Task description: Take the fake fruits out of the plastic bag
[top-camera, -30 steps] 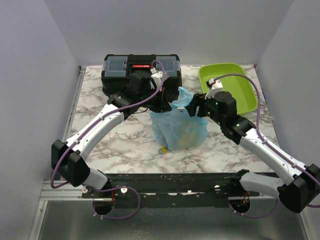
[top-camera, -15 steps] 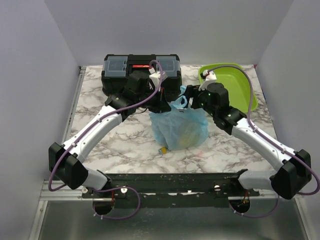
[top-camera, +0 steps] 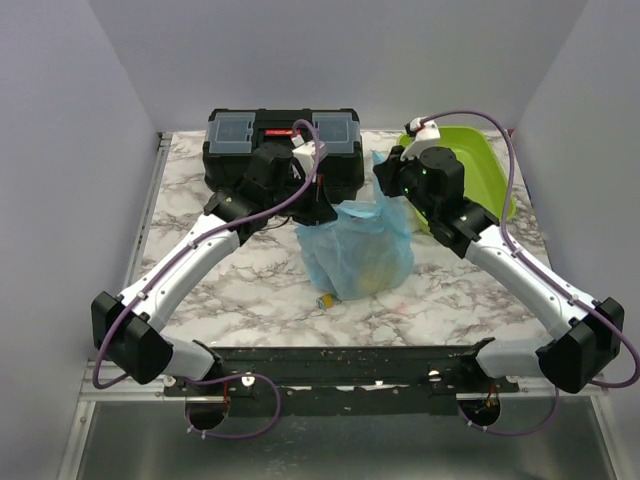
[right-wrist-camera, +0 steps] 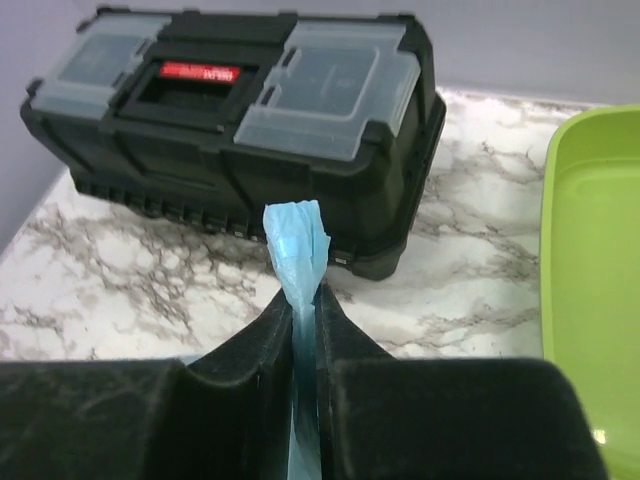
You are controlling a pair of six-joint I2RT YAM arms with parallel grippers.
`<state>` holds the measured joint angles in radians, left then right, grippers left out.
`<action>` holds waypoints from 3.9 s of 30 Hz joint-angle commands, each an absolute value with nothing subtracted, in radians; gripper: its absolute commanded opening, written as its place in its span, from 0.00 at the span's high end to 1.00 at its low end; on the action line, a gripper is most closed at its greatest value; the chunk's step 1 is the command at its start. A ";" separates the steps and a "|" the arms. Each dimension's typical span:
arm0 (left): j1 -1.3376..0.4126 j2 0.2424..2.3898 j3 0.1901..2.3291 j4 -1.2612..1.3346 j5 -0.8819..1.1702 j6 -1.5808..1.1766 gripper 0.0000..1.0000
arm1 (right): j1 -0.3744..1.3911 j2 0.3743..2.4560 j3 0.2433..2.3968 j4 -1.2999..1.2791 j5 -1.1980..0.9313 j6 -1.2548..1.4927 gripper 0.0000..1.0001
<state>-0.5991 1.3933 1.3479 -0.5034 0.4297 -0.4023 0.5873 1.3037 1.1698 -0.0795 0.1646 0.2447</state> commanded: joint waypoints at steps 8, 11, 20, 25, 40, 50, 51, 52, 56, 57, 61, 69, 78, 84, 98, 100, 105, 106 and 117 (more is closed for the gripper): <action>-0.425 1.303 1.436 -0.581 0.364 -0.396 1.00 | 0.573 1.377 1.499 -0.178 0.246 0.103 0.99; -0.384 1.285 1.428 -0.613 0.356 -0.388 1.00 | 0.572 1.381 1.537 -0.183 0.248 0.078 0.99; -0.386 1.213 1.364 -0.609 0.460 -0.379 0.36 | 0.572 1.291 1.365 -0.093 0.119 0.113 0.99; -0.588 1.184 1.434 -0.686 0.140 -0.246 0.33 | 0.572 1.236 1.278 -0.070 0.091 0.155 0.99; -1.045 1.381 1.461 -0.408 -0.683 0.293 0.22 | 0.572 1.176 1.243 -0.102 0.105 0.145 0.99; -1.064 1.563 1.616 -0.556 -0.715 0.290 0.21 | 0.572 1.140 1.209 -0.099 0.115 0.134 0.99; -1.063 1.565 1.610 -0.551 -0.732 0.288 0.22 | 0.572 1.137 1.203 -0.098 0.115 0.134 0.99; -1.062 1.564 1.599 -0.543 -0.750 0.289 0.23 | 0.572 1.134 1.199 -0.097 0.117 0.133 0.99; -1.059 1.559 1.549 -0.515 -0.829 0.287 0.31 | 0.572 1.129 1.186 -0.097 0.121 0.131 0.99; -1.057 1.552 1.539 -0.510 -0.832 0.278 0.34 | 0.572 1.126 1.182 -0.097 0.122 0.132 0.99; -1.033 1.518 1.496 -0.504 -0.807 0.224 0.51 | 0.572 1.115 1.169 -0.096 0.128 0.137 0.99; -0.973 1.384 1.453 -0.446 -0.738 0.142 1.00 | 0.572 1.084 1.132 -0.099 0.165 0.142 0.99; -0.663 1.129 1.410 -0.390 -0.263 -0.218 1.00 | 0.565 1.169 1.228 -0.098 0.337 0.187 0.99; -0.548 1.033 1.383 -0.260 -0.124 -0.296 1.00 | 0.544 1.313 1.465 -0.174 0.365 0.183 0.99; -0.428 1.026 1.270 -0.185 0.343 -0.421 1.00 | 0.540 1.259 1.432 -0.235 0.452 0.131 0.92; -0.428 1.018 1.223 -0.131 0.451 -0.430 1.00 | 0.540 1.218 1.387 -0.269 0.436 0.157 0.92; -0.429 0.982 1.088 -0.007 0.600 -0.446 1.00 | 0.541 1.117 1.268 -0.421 0.342 0.252 0.79; -0.428 0.975 1.065 -0.005 0.610 -0.438 1.00 | 0.540 1.099 1.249 -0.453 0.322 0.270 0.73; -0.434 0.887 0.964 0.034 0.571 -0.355 1.00 | 0.540 1.156 1.585 -0.799 -0.009 0.308 0.20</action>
